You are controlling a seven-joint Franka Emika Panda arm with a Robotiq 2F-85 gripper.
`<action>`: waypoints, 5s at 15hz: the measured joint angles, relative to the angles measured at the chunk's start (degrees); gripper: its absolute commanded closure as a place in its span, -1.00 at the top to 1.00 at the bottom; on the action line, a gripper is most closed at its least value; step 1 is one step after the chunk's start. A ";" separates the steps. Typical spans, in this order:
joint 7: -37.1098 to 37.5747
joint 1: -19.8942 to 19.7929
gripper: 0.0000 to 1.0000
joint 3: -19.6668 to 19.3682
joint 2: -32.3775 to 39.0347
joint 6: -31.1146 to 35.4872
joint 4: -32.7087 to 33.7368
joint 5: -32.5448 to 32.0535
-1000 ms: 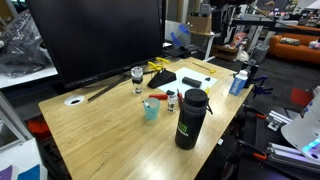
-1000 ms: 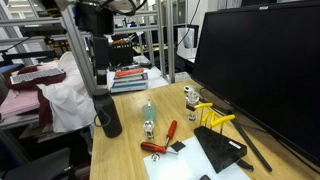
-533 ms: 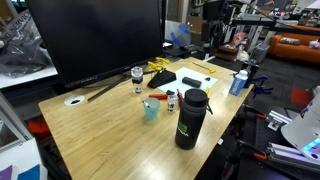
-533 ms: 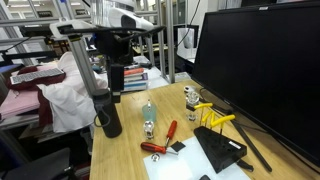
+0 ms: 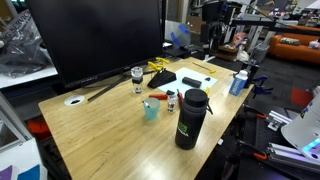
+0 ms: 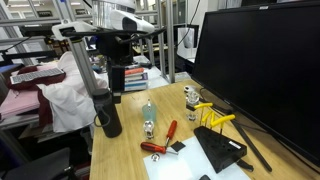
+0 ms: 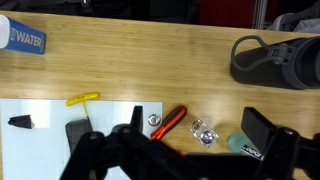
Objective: Move the screwdriver in front forwards
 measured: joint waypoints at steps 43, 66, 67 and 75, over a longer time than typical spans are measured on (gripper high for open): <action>29.85 1.35 1.00 -2.43 36.68 44.36 -0.63 14.35; 30.13 1.69 0.11 -2.45 39.45 45.29 -0.69 15.32; 30.13 1.67 0.00 -2.48 39.20 45.16 -0.76 15.32; 30.05 1.59 -0.81 -2.42 38.18 44.28 -0.69 15.32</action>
